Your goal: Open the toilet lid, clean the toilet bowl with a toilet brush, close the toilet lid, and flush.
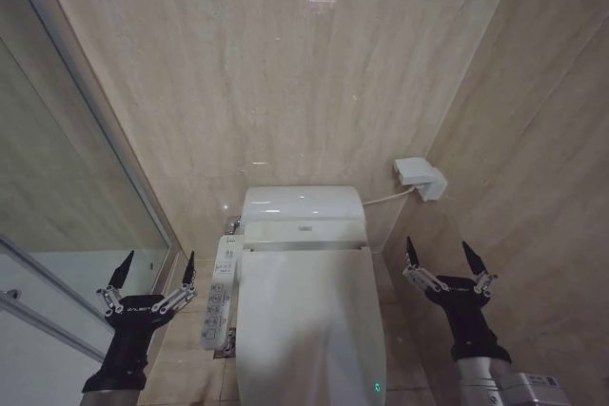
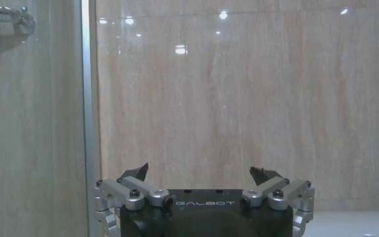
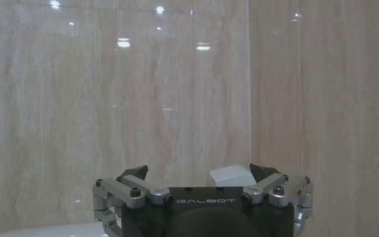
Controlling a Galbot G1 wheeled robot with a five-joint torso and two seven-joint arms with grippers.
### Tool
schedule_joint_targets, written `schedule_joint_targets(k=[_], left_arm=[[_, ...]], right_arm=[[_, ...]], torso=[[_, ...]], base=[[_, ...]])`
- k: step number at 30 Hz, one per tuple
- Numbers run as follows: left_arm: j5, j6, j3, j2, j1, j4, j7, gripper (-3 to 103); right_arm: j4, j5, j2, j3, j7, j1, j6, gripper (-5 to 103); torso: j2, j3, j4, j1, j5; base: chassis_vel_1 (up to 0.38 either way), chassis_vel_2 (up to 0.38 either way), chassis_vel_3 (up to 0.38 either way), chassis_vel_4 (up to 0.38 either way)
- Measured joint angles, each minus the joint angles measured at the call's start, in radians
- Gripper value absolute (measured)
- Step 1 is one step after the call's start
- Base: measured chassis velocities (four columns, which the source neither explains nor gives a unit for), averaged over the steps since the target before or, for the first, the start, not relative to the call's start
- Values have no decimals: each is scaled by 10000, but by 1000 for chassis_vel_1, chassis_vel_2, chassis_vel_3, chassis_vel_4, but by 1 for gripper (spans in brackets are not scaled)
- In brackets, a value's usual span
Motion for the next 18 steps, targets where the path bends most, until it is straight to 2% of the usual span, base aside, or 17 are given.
schedule_joint_targets(k=[8,18], left_arm=[[-1,4,0,0,0,4,0,100],[-6,6,-1,1,-1,9,0,100]], right_arm=[[0,0,0,0,0,0,0,100],[0,0,0,0,0,0,0,100]], torso=[[1,-3,-1,-4,-1],[0,-2,0,-4,-1]], base=[[164,-159,-154,159],[272,-264,-268,270]])
